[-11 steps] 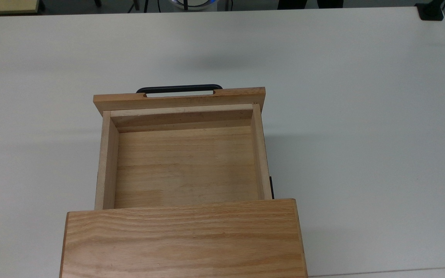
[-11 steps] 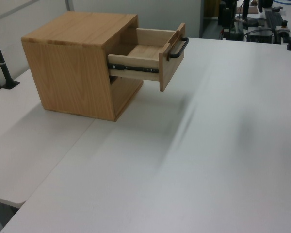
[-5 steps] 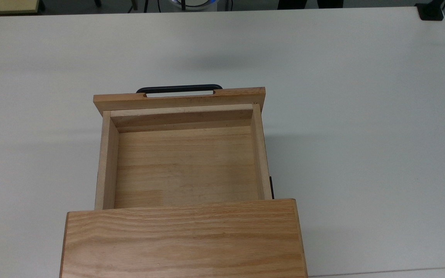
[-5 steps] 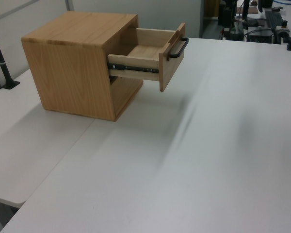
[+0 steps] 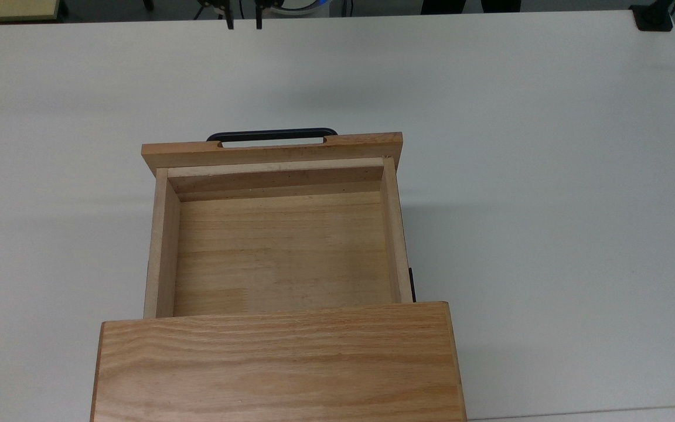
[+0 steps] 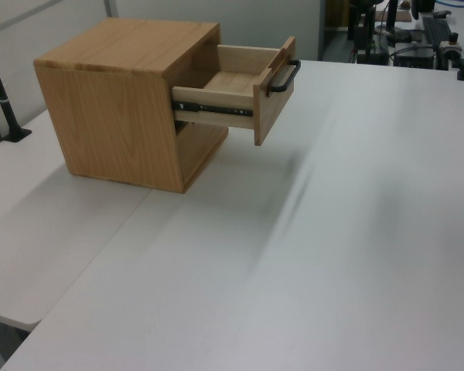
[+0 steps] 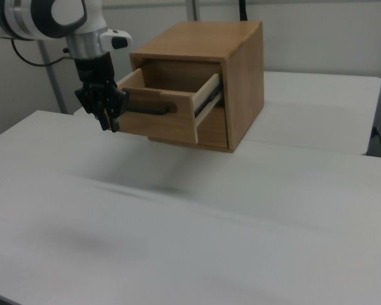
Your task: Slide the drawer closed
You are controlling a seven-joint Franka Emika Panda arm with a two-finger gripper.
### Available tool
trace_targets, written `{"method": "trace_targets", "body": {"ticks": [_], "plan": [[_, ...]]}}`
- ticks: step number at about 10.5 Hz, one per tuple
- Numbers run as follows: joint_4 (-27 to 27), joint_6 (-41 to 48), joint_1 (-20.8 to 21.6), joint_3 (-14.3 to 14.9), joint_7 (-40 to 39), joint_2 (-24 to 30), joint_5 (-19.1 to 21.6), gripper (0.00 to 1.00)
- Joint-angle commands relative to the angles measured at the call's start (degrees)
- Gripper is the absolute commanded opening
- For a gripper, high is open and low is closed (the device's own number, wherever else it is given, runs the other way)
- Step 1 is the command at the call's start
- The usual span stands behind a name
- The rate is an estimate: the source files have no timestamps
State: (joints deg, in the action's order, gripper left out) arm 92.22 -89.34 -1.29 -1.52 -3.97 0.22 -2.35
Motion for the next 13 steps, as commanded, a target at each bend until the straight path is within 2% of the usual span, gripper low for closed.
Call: {"method": "trace_targets", "body": {"ticks": [1,3,5,8,13], "plan": [[-1.08,-1.53,0.32,0.03,-1.04,-2.4,1.12,0.0],[-1.08,-4.95,0.33,-0.15,-0.78,-3.11,1.2,0.0],[-1.34,-8.2,0.33,-0.33,-0.51,-5.56,2.86,0.0],[-1.69,-14.88,0.5,-0.68,-0.25,-9.08,3.23,0.0],[-6.96,-18.24,2.69,-0.59,0.01,-16.37,3.75,0.0]]}}
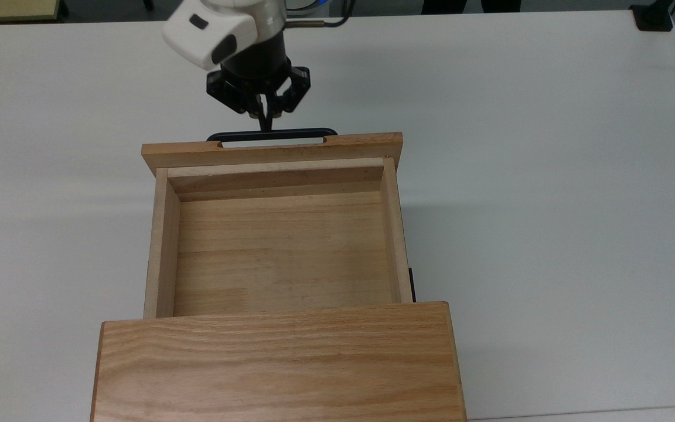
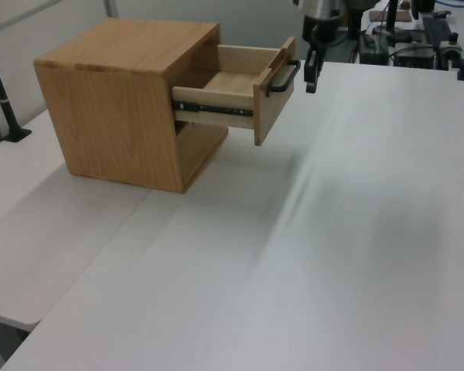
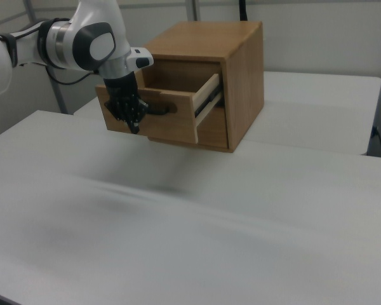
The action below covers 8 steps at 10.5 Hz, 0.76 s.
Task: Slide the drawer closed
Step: 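Lower the gripper down to the drawer's black bar handle, then push the drawer front with the gripper into the cabinet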
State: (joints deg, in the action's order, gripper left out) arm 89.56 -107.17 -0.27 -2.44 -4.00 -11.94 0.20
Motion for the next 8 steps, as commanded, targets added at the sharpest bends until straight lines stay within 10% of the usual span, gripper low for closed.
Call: {"method": "trace_targets", "body": {"ticks": [1,8], "plan": [[-5.7,-1.19,2.72,0.42,0.83,-5.71,1.12,0.0],[-6.51,-22.6,2.73,0.86,8.29,-9.32,0.68,0.0]]}}
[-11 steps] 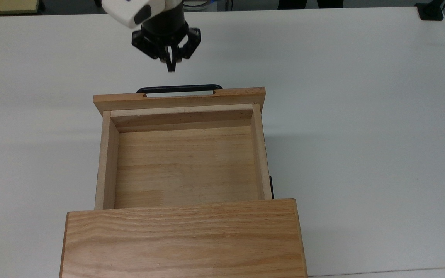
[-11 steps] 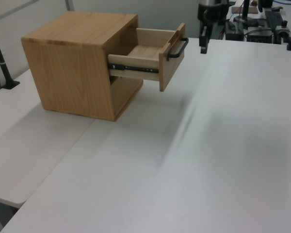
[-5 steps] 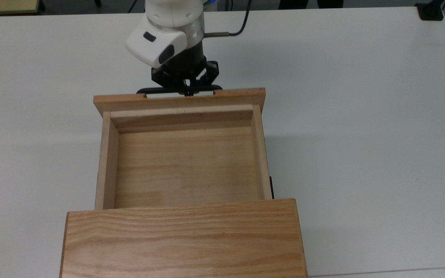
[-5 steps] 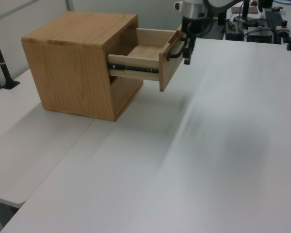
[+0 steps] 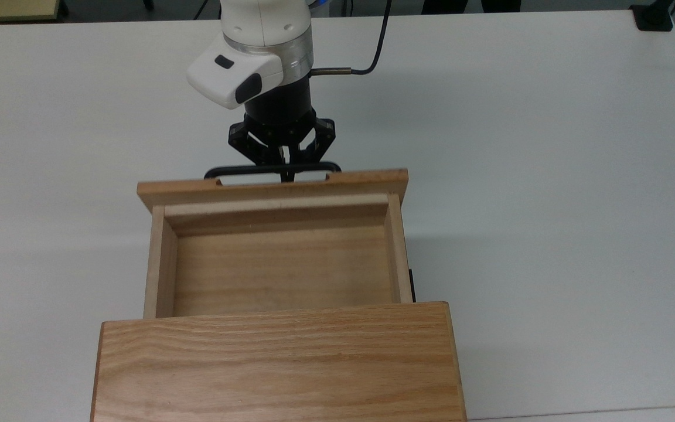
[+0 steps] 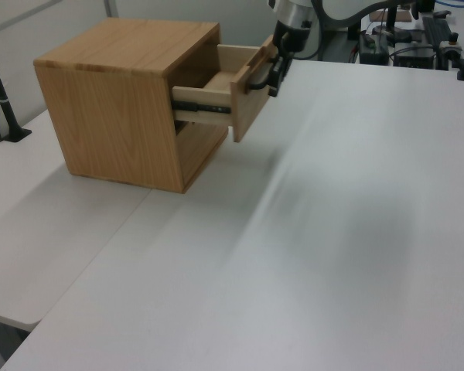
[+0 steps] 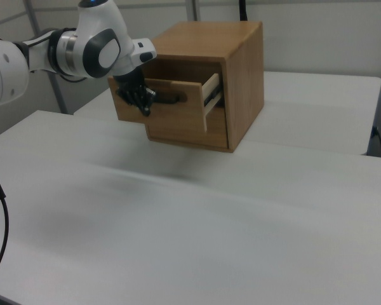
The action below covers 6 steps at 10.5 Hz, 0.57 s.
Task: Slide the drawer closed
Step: 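Push the drawer front with the gripper into the cabinet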
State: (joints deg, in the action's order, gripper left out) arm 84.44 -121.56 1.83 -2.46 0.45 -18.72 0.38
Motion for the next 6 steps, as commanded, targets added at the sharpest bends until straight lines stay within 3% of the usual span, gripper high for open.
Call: {"method": "trace_targets", "body": {"ticks": [1,6], "plan": [[-1.47,-12.6,0.63,0.88,4.03,-3.42,0.5,0.0],[-1.47,-31.94,0.63,1.14,4.56,-7.72,0.15,0.0]]}}
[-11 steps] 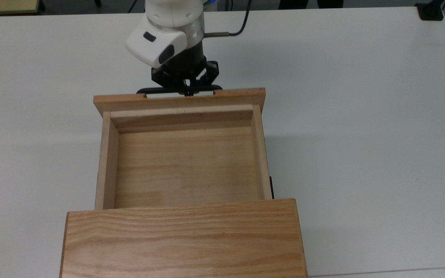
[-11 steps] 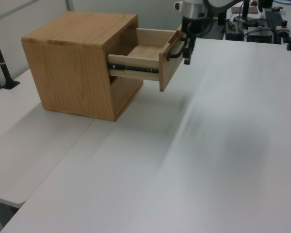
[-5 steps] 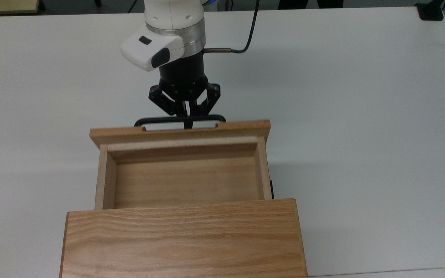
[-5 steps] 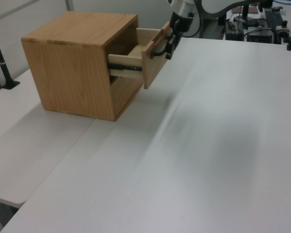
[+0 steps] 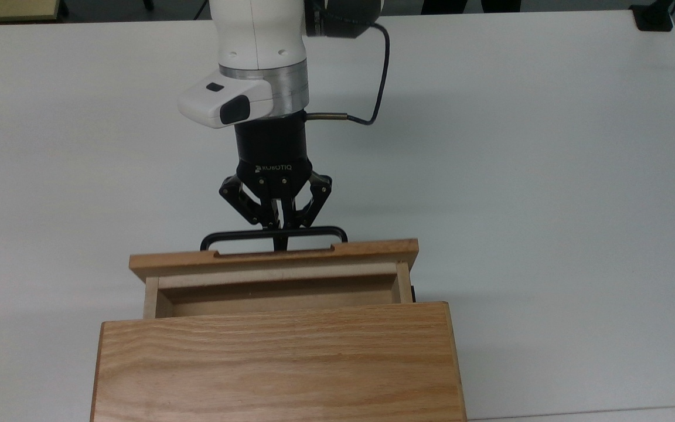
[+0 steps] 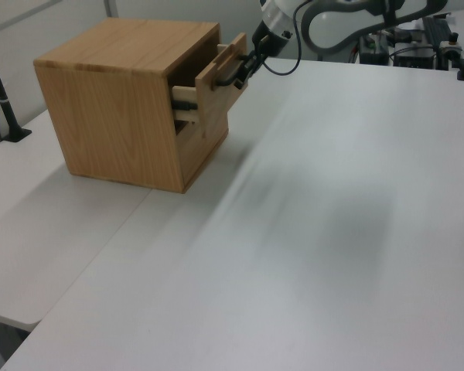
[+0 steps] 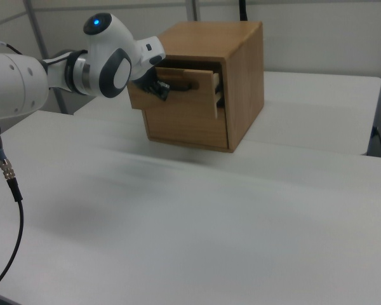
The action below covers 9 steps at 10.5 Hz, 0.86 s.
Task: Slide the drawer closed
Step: 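Push the drawer front with the gripper into the cabinet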
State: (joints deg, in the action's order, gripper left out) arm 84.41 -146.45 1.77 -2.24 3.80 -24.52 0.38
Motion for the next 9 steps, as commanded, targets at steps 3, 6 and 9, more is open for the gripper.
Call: {"method": "trace_targets", "body": {"ticks": [3,6,9], "plan": [[-1.44,-19.19,0.6,1.27,1.21,-4.04,-0.02,0.0],[-1.27,-24.5,0.51,1.89,0.68,-5.54,-0.37,0.0],[-0.74,-23.28,0.25,1.89,-0.19,-5.02,-2.3,0.0]]}}
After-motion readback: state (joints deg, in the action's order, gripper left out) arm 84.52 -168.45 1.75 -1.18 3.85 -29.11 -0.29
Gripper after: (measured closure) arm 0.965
